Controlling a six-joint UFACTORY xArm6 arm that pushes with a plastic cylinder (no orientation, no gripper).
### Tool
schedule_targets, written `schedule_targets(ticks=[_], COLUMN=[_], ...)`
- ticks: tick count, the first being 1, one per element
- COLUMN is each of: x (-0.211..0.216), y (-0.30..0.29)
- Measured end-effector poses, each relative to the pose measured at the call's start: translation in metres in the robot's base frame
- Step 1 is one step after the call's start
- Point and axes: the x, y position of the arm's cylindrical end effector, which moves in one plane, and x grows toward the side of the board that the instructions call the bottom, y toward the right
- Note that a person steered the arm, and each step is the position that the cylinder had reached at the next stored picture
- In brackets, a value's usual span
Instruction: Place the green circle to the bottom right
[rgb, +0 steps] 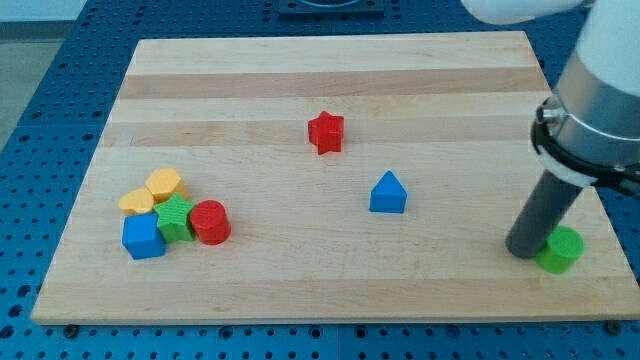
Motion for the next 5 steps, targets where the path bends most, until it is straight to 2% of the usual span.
schedule_targets(ticks=[3,5], x=[0.0,-0.036], y=[0.018,0.029])
